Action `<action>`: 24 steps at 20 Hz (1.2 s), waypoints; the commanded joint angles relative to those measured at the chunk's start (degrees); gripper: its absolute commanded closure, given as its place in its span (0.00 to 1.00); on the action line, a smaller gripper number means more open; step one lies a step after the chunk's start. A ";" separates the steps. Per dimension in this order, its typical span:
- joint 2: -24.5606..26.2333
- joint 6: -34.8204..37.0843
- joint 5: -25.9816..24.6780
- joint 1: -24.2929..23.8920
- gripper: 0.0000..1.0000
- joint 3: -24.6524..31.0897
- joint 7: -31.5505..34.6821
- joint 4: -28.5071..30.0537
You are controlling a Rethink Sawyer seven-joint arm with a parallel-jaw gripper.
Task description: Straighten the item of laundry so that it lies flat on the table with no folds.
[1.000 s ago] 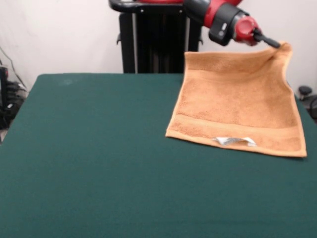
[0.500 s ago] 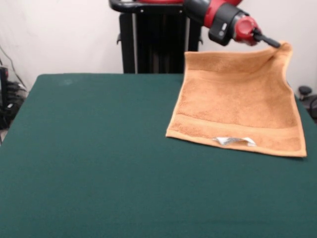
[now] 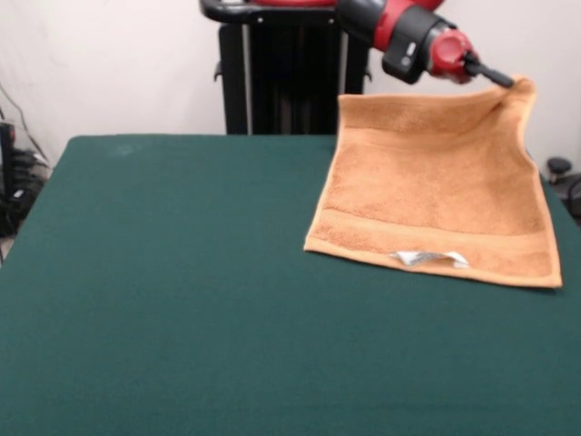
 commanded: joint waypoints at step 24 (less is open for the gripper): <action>14.89 -1.58 -1.95 1.25 0.00 9.96 18.78 17.25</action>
